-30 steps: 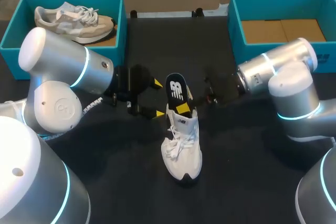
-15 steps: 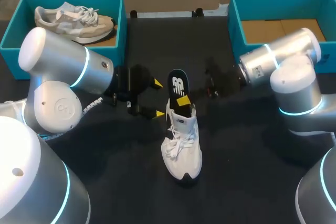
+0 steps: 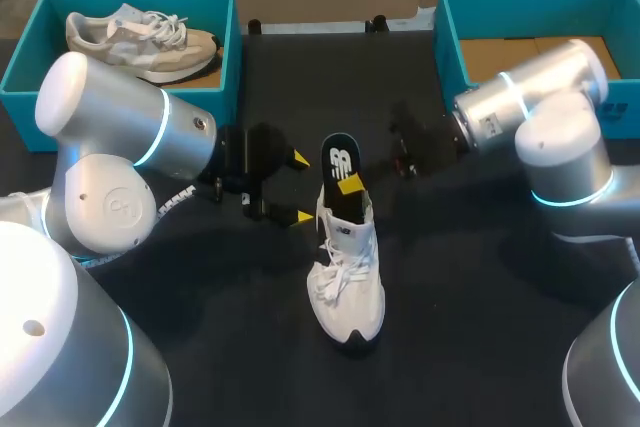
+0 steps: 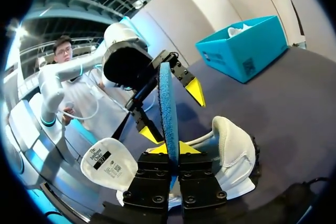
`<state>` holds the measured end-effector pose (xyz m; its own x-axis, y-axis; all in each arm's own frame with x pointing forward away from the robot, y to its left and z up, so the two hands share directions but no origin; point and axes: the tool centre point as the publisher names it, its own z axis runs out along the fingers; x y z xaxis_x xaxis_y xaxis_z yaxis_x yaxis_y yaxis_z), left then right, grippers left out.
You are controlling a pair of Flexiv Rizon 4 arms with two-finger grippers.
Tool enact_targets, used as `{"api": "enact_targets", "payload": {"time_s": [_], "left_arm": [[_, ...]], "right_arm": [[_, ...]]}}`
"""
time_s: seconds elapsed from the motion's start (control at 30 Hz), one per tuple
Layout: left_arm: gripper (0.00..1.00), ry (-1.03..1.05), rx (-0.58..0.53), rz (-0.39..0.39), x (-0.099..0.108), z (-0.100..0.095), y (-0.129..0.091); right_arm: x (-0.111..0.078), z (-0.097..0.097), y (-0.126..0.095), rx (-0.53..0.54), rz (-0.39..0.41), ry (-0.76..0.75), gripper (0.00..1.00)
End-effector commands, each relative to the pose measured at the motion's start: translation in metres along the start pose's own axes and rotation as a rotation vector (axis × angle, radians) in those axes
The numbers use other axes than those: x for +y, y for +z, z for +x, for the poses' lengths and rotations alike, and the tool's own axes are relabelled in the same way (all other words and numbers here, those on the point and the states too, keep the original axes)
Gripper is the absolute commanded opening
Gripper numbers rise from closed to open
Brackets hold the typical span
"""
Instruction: Take the shoe out of the shoebox, open the shoe tongue, remove and reinsert the insole, then place the shoe into the shoebox
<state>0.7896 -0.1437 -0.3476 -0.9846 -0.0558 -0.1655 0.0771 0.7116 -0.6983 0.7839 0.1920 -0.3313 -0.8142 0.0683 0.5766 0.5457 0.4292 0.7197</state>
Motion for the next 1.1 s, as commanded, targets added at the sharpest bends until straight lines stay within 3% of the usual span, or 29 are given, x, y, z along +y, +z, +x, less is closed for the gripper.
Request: {"api": "enact_targets", "payload": {"time_s": [0.03, 0.47, 0.5, 0.57, 0.73, 0.87, 1.03, 1.1], "left_arm": [[1.0, 0.0, -0.002, 0.0, 0.0, 0.001, 0.0], [1.0, 0.0, -0.002, 0.0, 0.0, 0.001, 0.0], [1.0, 0.0, -0.002, 0.0, 0.0, 0.001, 0.0], [1.0, 0.0, -0.002, 0.0, 0.0, 0.001, 0.0], [1.0, 0.0, -0.002, 0.0, 0.0, 0.001, 0.0], [1.0, 0.0, -0.002, 0.0, 0.0, 0.001, 0.0], [1.0, 0.0, -0.002, 0.0, 0.0, 0.001, 0.0], [1.0, 0.0, -0.002, 0.0, 0.0, 0.001, 0.0]], "right_arm": [[-0.007, -0.006, 0.006, 0.032, 0.014, 0.022, 0.0], [-0.031, 0.01, 0.017, 0.045, 0.044, 0.107, 0.0], [-0.031, 0.009, 0.017, 0.044, 0.045, 0.107, 0.04], [-0.027, 0.009, 0.015, 0.034, 0.044, 0.096, 0.15], [-0.014, 0.011, 0.009, 0.001, 0.049, 0.054, 0.22], [-0.007, 0.008, 0.006, -0.008, 0.058, 0.033, 0.34], [0.003, 0.0, 0.002, -0.017, 0.064, 0.006, 0.31], [0.006, -0.004, 0.002, -0.015, 0.068, -0.001, 0.24]]}}
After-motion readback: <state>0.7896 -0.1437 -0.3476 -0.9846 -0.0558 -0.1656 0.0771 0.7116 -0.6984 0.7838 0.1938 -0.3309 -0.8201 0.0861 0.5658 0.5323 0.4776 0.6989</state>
